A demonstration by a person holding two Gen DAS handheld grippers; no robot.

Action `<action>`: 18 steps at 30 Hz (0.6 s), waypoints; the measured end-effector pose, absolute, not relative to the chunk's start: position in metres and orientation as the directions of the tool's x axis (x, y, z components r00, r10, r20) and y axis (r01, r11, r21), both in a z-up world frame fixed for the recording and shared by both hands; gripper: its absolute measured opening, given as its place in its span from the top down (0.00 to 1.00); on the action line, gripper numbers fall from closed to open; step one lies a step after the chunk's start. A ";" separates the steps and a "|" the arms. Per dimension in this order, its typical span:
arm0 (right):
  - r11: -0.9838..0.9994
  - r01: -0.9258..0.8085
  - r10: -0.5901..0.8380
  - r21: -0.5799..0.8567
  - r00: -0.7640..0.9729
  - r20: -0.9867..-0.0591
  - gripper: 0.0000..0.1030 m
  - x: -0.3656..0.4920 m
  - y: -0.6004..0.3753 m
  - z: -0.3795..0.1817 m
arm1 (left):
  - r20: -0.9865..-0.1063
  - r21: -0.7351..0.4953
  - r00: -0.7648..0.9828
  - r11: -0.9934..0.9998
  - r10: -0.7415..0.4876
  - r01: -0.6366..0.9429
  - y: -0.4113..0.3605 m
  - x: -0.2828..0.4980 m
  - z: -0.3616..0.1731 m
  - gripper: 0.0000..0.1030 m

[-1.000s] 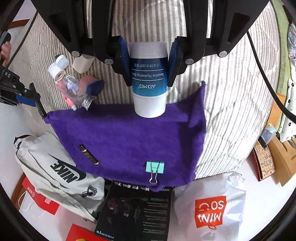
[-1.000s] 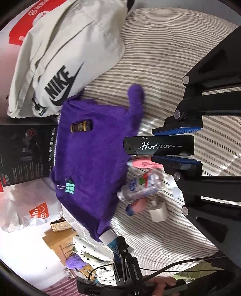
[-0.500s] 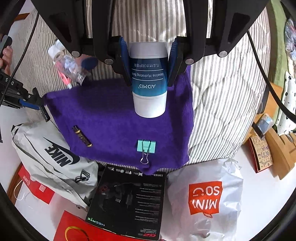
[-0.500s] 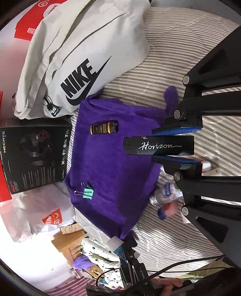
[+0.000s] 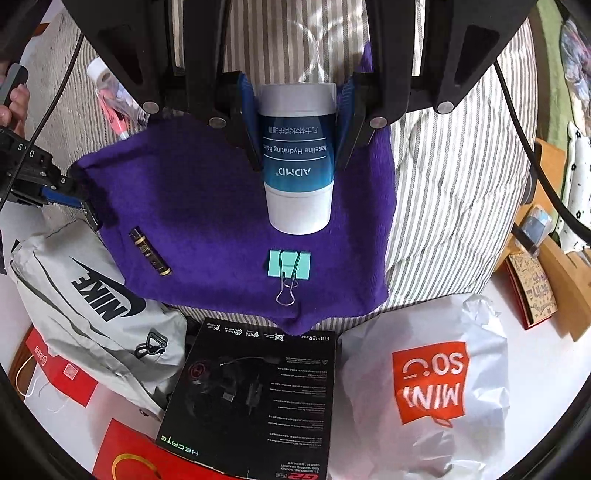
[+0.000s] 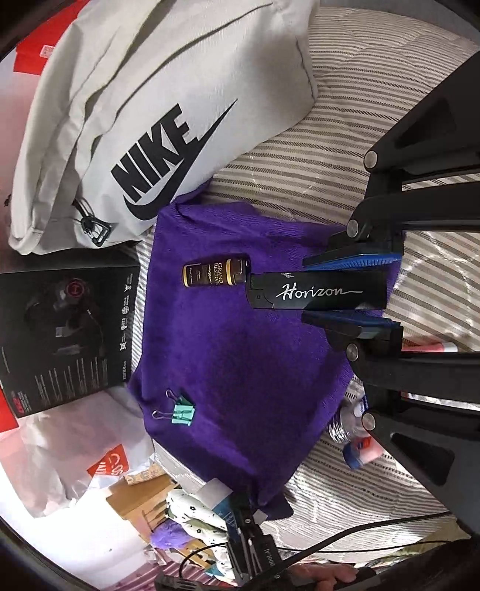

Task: Organize rigid objects
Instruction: 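Carry the balm stick and the USB stick over the purple towel with both tools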

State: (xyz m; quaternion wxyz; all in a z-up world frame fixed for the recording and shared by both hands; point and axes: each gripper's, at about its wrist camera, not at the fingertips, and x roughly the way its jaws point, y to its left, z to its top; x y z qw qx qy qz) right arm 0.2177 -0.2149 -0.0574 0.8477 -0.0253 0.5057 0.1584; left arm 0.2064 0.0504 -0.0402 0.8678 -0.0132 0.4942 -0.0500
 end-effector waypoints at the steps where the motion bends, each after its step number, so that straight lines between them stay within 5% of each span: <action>1: 0.950 -0.291 0.239 0.114 0.440 -0.866 0.79 0.219 -0.215 -0.059 | -0.857 -0.072 0.505 0.995 -0.100 0.074 0.050 0.210 -0.041 0.67; 18: 0.949 -0.296 0.227 0.104 0.416 -0.881 0.79 0.244 -0.215 -0.082 | -0.877 -0.095 0.467 0.993 -0.116 0.069 0.043 0.259 -0.076 0.67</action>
